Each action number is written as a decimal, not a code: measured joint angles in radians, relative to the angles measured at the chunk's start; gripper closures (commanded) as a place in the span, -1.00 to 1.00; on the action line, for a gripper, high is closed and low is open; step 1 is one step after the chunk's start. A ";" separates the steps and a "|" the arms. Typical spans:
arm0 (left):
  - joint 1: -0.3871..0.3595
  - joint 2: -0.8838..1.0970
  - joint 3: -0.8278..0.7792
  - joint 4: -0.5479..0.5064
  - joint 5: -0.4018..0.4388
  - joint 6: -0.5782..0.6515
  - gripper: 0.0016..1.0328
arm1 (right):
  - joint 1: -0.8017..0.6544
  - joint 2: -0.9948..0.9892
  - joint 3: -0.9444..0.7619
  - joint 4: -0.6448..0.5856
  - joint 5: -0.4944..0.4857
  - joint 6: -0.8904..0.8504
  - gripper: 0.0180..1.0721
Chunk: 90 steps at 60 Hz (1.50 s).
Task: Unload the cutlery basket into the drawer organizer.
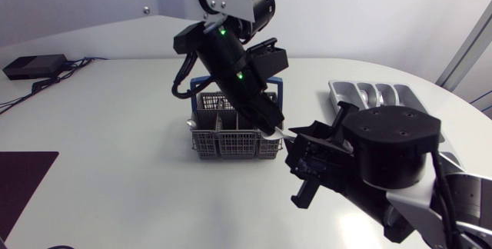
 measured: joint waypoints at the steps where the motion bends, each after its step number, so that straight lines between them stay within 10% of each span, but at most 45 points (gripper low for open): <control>1: 0.000 0.000 0.000 -0.002 0.000 0.000 0.94 | 0.000 0.002 0.000 0.000 0.000 0.000 0.27; 46: 0.000 0.002 0.004 -0.013 0.021 0.000 0.94 | 0.006 0.032 0.000 0.016 0.014 0.000 0.78; 54: 0.006 0.011 0.017 -0.013 0.040 0.000 0.50 | 0.008 0.033 0.000 0.017 0.014 0.000 0.81; 63: 0.016 0.011 0.028 -0.016 0.078 0.000 -0.49 | 0.008 0.033 0.000 0.014 0.014 0.000 0.81; 76: 0.034 0.010 0.043 0.047 0.090 -0.005 -0.91 | 0.008 0.031 0.000 -0.001 0.012 0.001 0.81; 90: 0.111 -0.035 0.040 0.174 0.050 -0.011 -0.91 | -0.052 -0.035 -0.010 -0.100 -0.103 0.005 0.80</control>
